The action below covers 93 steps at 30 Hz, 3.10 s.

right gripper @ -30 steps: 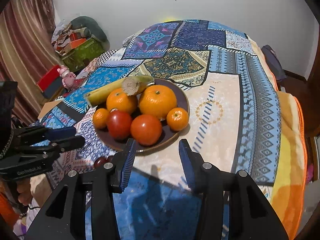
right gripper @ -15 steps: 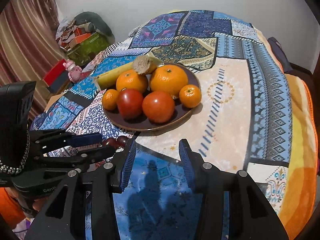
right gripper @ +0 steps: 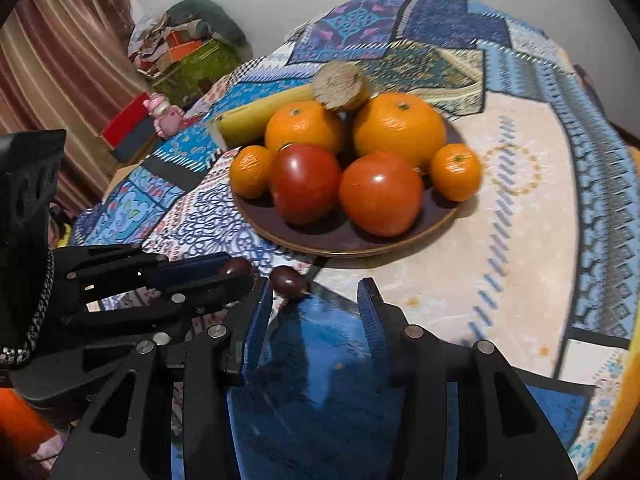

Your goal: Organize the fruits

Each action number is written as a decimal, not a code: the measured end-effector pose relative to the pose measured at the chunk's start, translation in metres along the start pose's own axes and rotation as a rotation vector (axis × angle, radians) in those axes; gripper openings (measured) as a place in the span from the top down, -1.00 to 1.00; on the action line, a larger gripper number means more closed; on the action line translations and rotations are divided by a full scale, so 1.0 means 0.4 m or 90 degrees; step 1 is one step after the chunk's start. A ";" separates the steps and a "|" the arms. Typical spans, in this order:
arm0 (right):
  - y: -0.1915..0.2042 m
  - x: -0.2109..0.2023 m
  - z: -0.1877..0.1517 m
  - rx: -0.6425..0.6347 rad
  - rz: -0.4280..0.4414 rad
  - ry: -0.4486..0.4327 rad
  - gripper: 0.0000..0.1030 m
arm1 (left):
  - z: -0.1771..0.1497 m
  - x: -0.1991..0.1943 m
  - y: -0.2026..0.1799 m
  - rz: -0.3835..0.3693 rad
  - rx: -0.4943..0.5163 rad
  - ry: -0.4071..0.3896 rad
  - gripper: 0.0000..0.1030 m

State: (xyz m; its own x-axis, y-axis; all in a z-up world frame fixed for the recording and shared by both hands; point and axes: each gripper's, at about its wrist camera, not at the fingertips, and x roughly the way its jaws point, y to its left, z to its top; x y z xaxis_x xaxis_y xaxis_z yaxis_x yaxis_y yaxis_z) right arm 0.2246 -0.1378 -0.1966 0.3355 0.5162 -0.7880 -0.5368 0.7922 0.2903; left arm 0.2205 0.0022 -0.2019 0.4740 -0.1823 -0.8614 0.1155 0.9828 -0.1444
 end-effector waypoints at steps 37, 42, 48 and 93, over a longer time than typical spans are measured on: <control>0.004 -0.076 0.094 -0.011 -0.032 -0.097 0.62 | 0.113 -0.127 0.034 -0.011 -0.017 -0.098 0.67; 0.002 -0.066 0.124 -0.013 -0.041 -0.109 0.62 | 0.148 -0.115 0.029 -0.010 -0.013 -0.104 0.67; -0.012 -0.034 0.147 -0.015 -0.047 -0.106 0.62 | 0.180 -0.078 0.041 -0.010 -0.016 -0.098 0.67; 0.135 -0.438 0.083 -0.055 -0.079 -0.320 0.51 | 0.099 -0.536 -0.048 0.028 -0.004 -0.354 0.50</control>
State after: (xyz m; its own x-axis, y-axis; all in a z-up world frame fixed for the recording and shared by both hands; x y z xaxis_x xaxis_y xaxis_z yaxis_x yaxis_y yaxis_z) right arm 0.1625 -0.1746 -0.0248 0.7190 0.5300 -0.4497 -0.5245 0.8382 0.1494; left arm 0.1510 0.0212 0.0049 0.8678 -0.1276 -0.4803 0.0801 0.9898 -0.1182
